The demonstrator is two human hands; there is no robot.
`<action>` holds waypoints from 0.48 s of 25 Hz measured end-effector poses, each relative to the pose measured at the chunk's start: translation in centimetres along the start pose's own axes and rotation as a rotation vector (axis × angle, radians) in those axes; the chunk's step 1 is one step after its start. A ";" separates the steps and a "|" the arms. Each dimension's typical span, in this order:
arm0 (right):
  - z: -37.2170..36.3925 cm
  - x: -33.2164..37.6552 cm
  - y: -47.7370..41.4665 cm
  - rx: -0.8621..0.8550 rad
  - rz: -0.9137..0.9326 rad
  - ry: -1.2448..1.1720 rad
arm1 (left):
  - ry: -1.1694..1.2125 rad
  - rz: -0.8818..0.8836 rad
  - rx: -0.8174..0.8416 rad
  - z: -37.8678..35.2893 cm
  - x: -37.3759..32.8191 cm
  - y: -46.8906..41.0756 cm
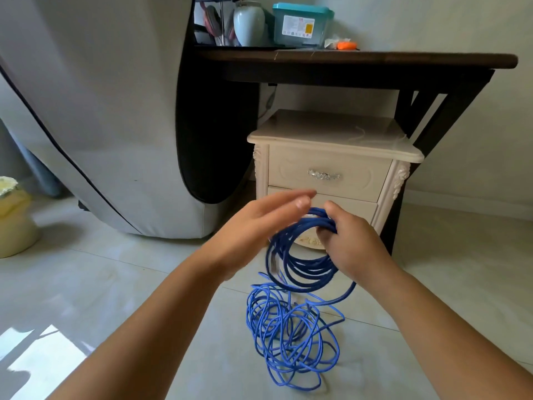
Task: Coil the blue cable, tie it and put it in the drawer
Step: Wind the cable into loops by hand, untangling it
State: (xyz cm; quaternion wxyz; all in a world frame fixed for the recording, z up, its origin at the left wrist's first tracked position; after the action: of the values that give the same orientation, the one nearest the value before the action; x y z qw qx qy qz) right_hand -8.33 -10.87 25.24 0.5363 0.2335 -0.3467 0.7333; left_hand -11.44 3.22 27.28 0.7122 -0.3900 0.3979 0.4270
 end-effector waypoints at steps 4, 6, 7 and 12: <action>-0.6 1.8 0.5 0.055 0.082 0.185 | -0.168 0.063 -0.048 -0.3 1.0 -0.4; -1.0 2.6 0.9 0.065 0.150 0.232 | -0.434 0.070 -0.033 -1.5 1.7 -0.7; -0.9 2.7 1.0 0.048 0.160 0.197 | -0.496 0.088 -0.046 -1.6 2.1 -0.8; 0.2 0.2 0.4 -0.056 -0.045 -0.181 | -0.509 0.073 -0.151 -0.4 2.2 -1.3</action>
State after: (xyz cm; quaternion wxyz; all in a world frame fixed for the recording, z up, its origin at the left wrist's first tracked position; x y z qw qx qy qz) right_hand -8.80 -10.99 25.36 0.5255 0.2913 -0.4086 0.6870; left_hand -9.60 3.07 25.49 0.7423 -0.3078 0.1867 0.5651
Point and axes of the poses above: each hand's wrist, its own y-axis away from the middle knuckle, its own z-axis out of the back of the hand, x = y × z, the point moved 8 cm from there along -y, towards the middle knuckle, and after that the axes turned 8 degrees about -y, right-handed, at the moved point
